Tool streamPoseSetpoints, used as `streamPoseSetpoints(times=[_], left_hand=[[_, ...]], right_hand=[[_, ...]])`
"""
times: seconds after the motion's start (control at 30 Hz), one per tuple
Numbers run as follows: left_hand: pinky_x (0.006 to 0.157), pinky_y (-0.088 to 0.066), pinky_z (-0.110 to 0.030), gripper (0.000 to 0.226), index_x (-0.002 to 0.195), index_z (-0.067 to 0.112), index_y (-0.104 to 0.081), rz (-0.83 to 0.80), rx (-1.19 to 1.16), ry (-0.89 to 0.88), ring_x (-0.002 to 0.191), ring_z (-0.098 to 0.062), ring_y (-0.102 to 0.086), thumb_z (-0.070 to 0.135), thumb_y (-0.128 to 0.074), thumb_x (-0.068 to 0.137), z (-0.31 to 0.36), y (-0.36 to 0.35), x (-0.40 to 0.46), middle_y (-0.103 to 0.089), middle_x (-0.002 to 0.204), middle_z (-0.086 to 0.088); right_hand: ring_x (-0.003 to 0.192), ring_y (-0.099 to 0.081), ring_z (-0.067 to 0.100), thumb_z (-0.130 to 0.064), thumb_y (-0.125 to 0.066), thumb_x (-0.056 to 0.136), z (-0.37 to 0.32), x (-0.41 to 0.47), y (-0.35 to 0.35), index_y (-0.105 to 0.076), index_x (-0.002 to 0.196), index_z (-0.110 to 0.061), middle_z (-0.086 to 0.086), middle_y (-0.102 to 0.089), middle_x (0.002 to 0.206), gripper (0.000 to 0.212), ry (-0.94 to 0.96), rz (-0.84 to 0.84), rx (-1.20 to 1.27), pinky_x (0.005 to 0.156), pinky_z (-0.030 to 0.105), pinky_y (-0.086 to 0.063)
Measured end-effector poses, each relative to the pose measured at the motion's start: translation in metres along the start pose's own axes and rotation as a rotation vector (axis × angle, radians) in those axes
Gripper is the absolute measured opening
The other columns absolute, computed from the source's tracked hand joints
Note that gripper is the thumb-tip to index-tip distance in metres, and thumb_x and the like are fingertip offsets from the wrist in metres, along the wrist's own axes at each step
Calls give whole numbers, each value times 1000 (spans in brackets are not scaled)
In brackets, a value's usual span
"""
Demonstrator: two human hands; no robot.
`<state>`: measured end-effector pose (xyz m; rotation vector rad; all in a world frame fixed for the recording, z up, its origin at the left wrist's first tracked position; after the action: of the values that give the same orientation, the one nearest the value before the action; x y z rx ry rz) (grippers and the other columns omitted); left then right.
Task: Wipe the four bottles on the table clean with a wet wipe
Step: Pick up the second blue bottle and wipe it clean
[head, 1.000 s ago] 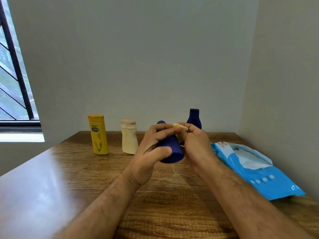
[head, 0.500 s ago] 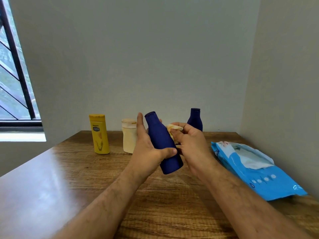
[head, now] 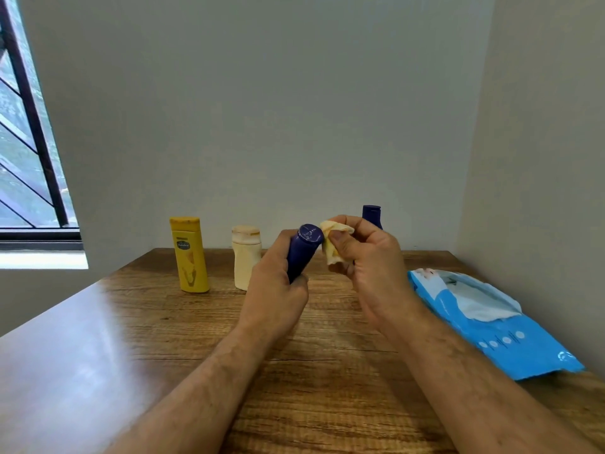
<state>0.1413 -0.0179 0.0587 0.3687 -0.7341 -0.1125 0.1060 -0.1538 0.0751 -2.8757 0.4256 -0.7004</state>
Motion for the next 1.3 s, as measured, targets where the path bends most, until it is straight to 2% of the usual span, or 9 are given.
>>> streamPoseSetpoints(times=[0.1,0.2,0.3,0.43,0.67,0.87,1.1,1.2,1.3], left_hand=[[81,-41,-18,63,127,32,-50,25,81,12,97,-10,-55,-7,-63,80,-3,4,2,-59,107,9],[82,-43,-25,65,125,36,-50,15,163,28,98,-14,-55,-7,-62,78,-5,3,2,-59,108,7],[82,-46,-29,63,122,35,-54,31,236,17,94,-15,-56,-7,-61,76,-3,7,1,-61,102,7],[77,-42,-30,62,118,37,-57,8,327,-14,90,-15,-54,-6,-60,73,1,12,-1,-59,94,13],[77,-46,-32,59,115,35,-59,28,357,-39,89,-15,-55,-5,-61,72,5,13,-1,-62,93,11],[77,-47,-36,57,115,35,-57,8,426,-63,86,-16,-53,-2,-59,71,8,12,-3,-60,92,10],[89,-44,-35,58,128,35,-56,42,607,-112,91,-14,-55,8,-64,77,16,13,-2,-61,97,13],[89,-37,-30,60,135,38,-55,65,667,-122,95,-12,-56,15,-65,80,20,13,-3,-69,106,13],[86,-32,-30,64,139,40,-52,111,700,-124,100,-12,-56,17,-64,81,25,15,-3,-68,110,14]], right_hand=[[91,-62,18,-10,-61,92,-7,2,9,-72,89,-24,2,-71,97,19,32,59,32,66,31,-50],[84,-62,14,-8,-63,91,-17,1,4,-75,82,-25,-5,-72,87,22,84,-12,-5,65,29,-49],[74,-62,-1,-7,-67,87,-25,-8,-14,-74,76,-30,-18,-70,74,26,181,-169,-297,64,14,-48],[77,-56,-14,-9,-66,90,-24,-9,-10,-68,77,-36,-20,-66,78,29,221,-79,-482,63,1,-44],[74,-62,-3,1,-68,84,-30,-13,-17,-72,76,-31,-19,-70,75,33,278,-187,-415,65,8,-47],[87,-60,1,-10,-67,89,-30,-13,-5,-67,82,-37,-16,-68,88,28,333,12,-536,69,5,-47],[90,-62,3,-13,-70,87,-35,-15,-5,-67,91,-33,-12,-67,95,21,437,48,-618,73,7,-47],[93,-63,5,-18,-70,88,-38,-15,7,-67,95,-31,-13,-67,95,15,439,144,-577,77,11,-50],[88,-62,4,-15,-73,85,-49,-21,5,-70,93,-24,-16,-66,88,12,545,110,-628,72,9,-49]])
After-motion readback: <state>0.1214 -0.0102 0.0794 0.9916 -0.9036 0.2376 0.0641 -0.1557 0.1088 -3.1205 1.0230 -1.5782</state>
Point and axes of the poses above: each hand's wrist, its own x-axis towards the middle knuckle, its own y-axis out of the back of the hand, z = x × y, the point moved 10 cm from there along x, towards the middle knuckle
